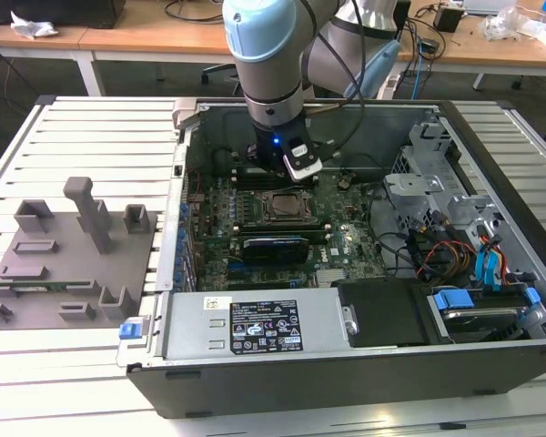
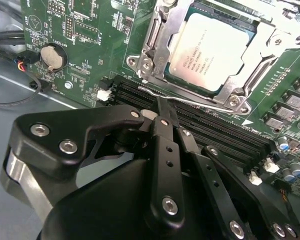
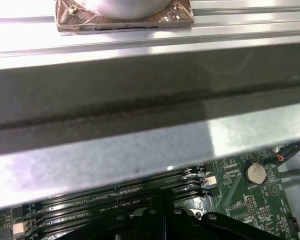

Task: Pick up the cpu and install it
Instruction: 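Install the first cpu locking lever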

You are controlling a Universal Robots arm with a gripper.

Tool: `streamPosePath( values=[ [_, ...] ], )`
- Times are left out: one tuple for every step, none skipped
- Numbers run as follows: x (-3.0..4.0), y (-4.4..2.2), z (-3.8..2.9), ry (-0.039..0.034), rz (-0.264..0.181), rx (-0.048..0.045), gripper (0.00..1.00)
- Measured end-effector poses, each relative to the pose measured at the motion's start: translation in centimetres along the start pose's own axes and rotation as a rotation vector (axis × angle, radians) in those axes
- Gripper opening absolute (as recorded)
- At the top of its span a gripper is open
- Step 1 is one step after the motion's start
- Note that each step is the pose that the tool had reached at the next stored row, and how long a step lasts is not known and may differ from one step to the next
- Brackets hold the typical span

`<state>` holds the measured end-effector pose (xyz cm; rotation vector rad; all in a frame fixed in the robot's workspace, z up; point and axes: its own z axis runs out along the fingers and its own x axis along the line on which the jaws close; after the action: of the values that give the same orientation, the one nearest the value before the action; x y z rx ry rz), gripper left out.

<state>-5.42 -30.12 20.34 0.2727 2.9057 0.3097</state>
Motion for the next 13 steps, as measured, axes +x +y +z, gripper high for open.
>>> streamPosePath(
  values=[
    [0.00,-0.01,0.00,-0.0002,0.000,0.0000,0.11],
    [0.00,-0.02,0.00,-0.0002,0.000,-0.0001,0.11],
    [-0.01,-0.09,-0.02,-0.0001,0.000,0.0000,0.11],
    [-0.03,-0.17,-0.04,-0.0003,0.000,0.0001,0.11],
    [-0.04,-0.20,-0.04,-0.0005,0.000,-0.0001,0.11],
    [-0.04,-0.22,-0.05,-0.0010,0.000,-0.0001,0.11],
    [-0.04,-0.23,-0.04,-0.0031,0.000,-0.0004,0.11],
    [-0.02,-0.24,-0.01,-0.0061,-0.001,-0.0013,0.11],
    [0.01,-0.27,0.06,-0.0128,-0.002,-0.0026,0.11],
    [0.02,-0.28,0.10,-0.0172,-0.003,-0.0033,0.11],
    [0.02,-0.30,0.13,-0.0208,-0.004,-0.0036,0.11],
    [0.02,-0.32,0.15,-0.0240,-0.005,-0.0034,0.11],
    [0.02,-0.35,0.17,-0.0269,-0.006,-0.0027,0.11]
  ],
)
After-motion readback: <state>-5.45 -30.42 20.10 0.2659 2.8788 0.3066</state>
